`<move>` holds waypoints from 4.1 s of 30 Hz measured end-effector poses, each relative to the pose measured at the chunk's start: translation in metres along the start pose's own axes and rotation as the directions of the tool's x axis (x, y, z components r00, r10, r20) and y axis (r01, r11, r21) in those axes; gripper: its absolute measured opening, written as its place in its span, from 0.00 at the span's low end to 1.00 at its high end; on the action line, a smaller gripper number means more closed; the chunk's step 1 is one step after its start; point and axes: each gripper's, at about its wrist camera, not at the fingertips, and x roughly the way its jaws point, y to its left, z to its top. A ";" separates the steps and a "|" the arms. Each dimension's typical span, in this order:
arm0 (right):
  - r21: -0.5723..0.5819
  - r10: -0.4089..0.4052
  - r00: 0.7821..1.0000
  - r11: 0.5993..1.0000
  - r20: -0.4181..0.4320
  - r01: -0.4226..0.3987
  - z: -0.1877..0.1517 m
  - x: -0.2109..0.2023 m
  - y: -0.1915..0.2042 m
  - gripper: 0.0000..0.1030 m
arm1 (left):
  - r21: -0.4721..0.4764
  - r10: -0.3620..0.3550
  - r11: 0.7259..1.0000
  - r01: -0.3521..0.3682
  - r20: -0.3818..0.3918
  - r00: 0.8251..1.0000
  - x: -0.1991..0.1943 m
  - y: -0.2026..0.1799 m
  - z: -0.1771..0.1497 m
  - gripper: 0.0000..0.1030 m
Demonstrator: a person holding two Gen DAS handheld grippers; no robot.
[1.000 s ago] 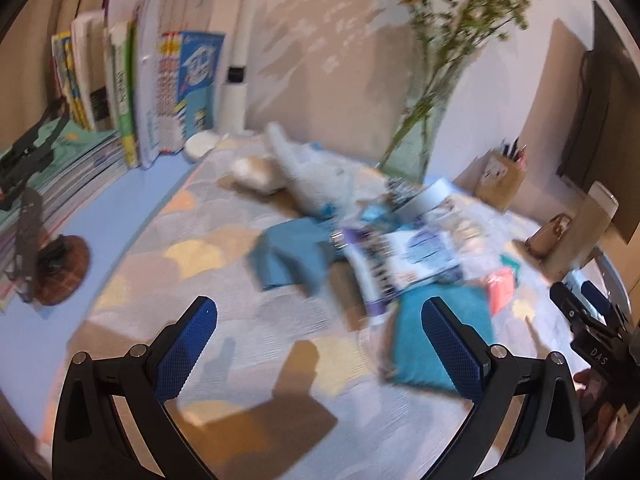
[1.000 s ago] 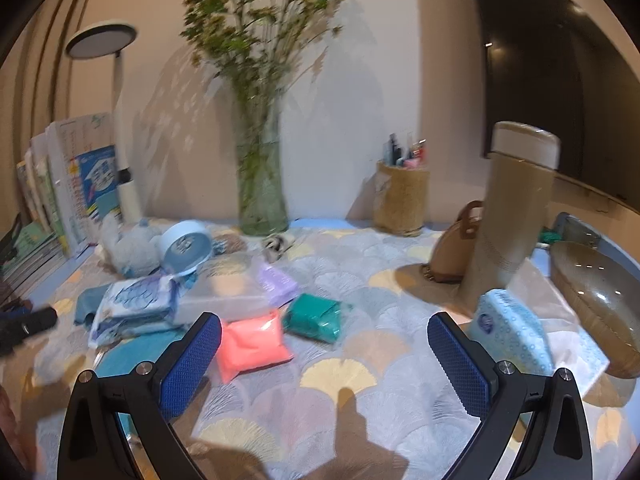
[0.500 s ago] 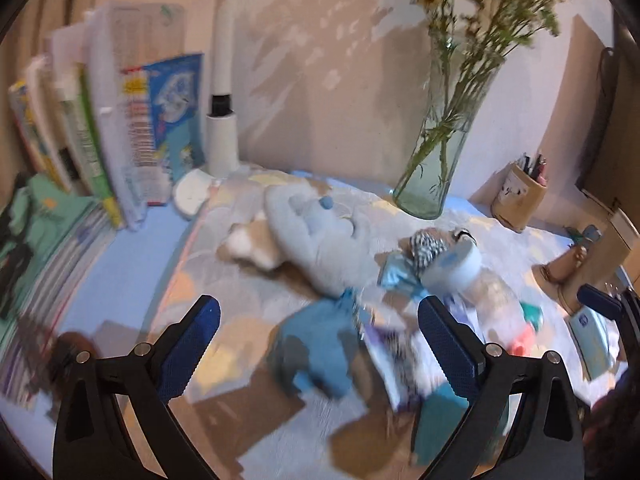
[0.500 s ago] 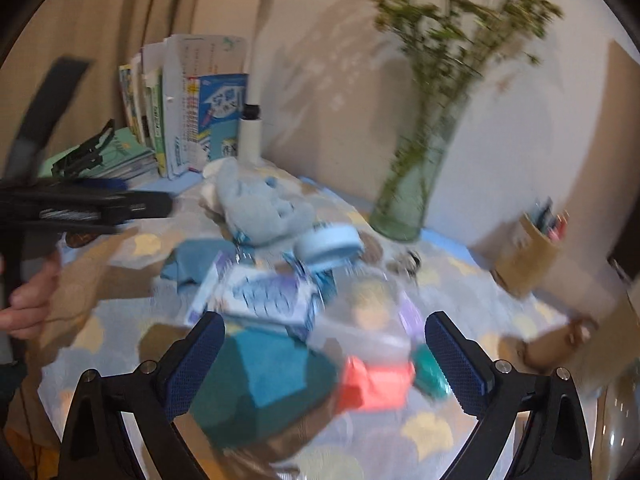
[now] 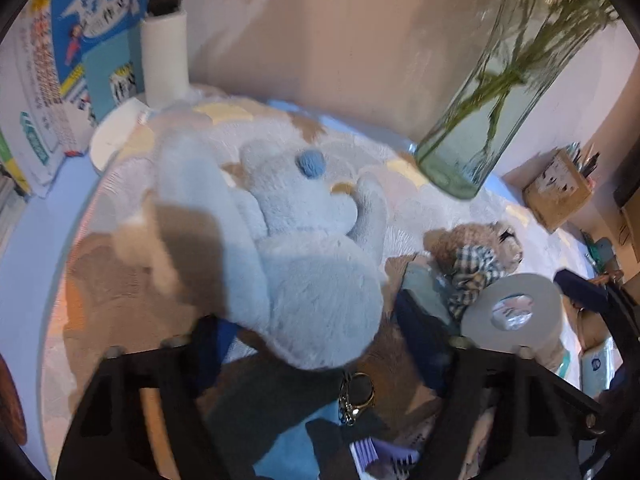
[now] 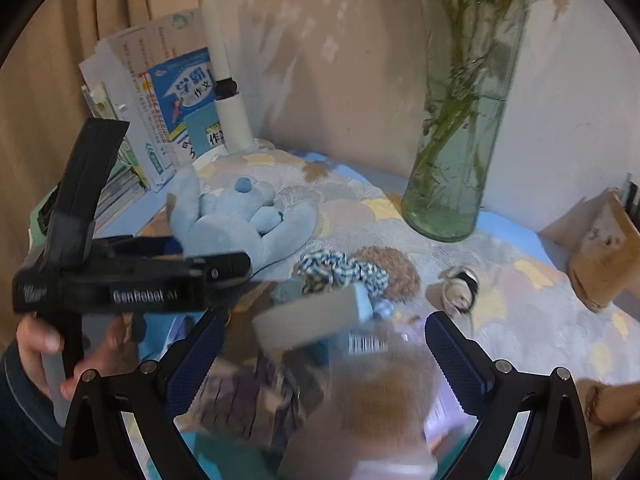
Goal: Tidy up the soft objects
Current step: 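Grasp the light-blue plush bunny with the left gripper while the right gripper grasps a white tape roll, then carry the bunny and tape roll to the glass bowl and release both, then grasp the white wipe pack with the left gripper while the right gripper grasps the teal towel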
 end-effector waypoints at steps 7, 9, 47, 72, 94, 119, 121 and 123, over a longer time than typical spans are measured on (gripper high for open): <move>-0.012 0.002 0.999 1.000 -0.040 -0.002 -0.005 0.023 0.010 0.61 | 0.013 0.003 1.000 -0.005 0.113 0.994 -0.013 -0.003 -0.005 0.56; -0.005 0.002 1.000 1.000 -0.003 -0.002 -0.007 0.015 0.009 0.61 | 0.021 -0.026 1.000 0.023 0.152 0.988 -0.028 -0.005 -0.005 0.56; 0.718 -0.359 0.872 0.696 0.331 0.014 -0.226 -0.354 -0.149 0.61 | 0.573 -0.528 0.754 0.321 0.238 0.815 -0.230 -0.311 -0.136 0.56; 0.958 -0.416 0.894 0.281 0.167 -0.048 -0.364 -0.355 -0.296 0.77 | 0.665 -0.570 0.593 0.454 -0.052 0.820 -0.129 -0.477 -0.154 0.71; 0.753 -0.284 0.937 0.657 0.204 0.035 -0.245 -0.324 -0.150 0.78 | 0.438 -0.476 0.841 0.317 0.323 0.818 -0.243 -0.219 -0.138 0.81; 0.462 0.055 0.998 0.886 -0.009 -0.045 -0.163 -0.131 0.034 0.78 | 0.256 -0.167 0.963 0.083 0.327 0.930 -0.187 -0.017 -0.120 0.84; 0.481 0.085 0.996 0.875 -0.041 -0.055 -0.166 -0.112 0.035 0.78 | 0.320 -0.173 0.944 0.078 0.282 0.944 -0.164 -0.026 -0.113 0.84; 0.498 0.099 0.993 0.865 -0.058 -0.057 -0.168 -0.097 0.033 0.78 | 0.371 -0.185 0.925 0.084 0.246 0.951 -0.150 -0.034 -0.108 0.84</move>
